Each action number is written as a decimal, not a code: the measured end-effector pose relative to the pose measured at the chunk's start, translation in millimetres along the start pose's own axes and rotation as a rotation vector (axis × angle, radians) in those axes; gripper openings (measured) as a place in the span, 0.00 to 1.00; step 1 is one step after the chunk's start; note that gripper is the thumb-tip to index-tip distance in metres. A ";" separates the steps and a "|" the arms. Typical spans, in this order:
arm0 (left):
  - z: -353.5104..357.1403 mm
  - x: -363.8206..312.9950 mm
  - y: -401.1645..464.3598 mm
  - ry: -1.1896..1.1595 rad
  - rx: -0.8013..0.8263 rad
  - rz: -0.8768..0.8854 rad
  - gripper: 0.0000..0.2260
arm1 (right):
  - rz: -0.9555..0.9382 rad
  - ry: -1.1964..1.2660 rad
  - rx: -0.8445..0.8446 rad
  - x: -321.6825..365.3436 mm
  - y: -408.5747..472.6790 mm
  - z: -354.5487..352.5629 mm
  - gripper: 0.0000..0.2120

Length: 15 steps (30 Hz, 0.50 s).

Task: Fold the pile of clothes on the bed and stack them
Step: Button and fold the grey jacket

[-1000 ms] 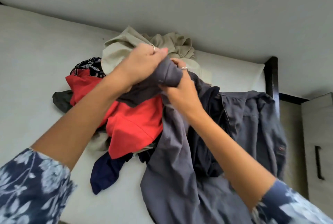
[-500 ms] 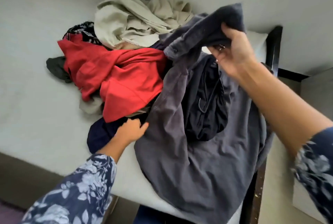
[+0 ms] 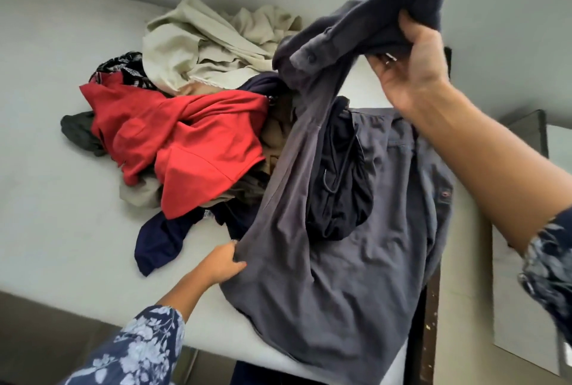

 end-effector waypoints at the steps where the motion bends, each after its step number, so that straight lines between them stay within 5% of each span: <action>1: 0.1 0.8 -6.3 0.040 -0.016 0.004 0.18 | -0.018 0.003 -0.036 8.4 1.2 -13.7 0.10; 5: 9.3 -42.9 -38.9 0.355 -0.164 0.171 0.21 | -0.053 -0.002 -0.193 24.2 -6.3 -86.9 0.19; 8: 40.0 -95.7 -74.6 0.528 -0.240 0.361 0.30 | -0.056 -0.007 -0.278 24.5 -17.0 -139.7 0.12; 11: 96.3 -128.5 -105.5 0.744 -0.172 0.600 0.32 | -0.040 0.016 -0.342 19.8 -27.4 -179.2 0.10; 15: 165.7 -149.6 -113.6 0.639 0.105 0.567 0.35 | 0.075 -0.004 -0.387 -4.0 -32.5 -216.3 0.12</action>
Point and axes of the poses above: each hand's wrist, its own y-axis towards the middle knuckle, its own z-axis out of the palm, x = y × z, the point moved 7 cm from there along y, towards the middle knuckle, and after that the axes turned 11 degrees about -y, right-handed, at the moved point
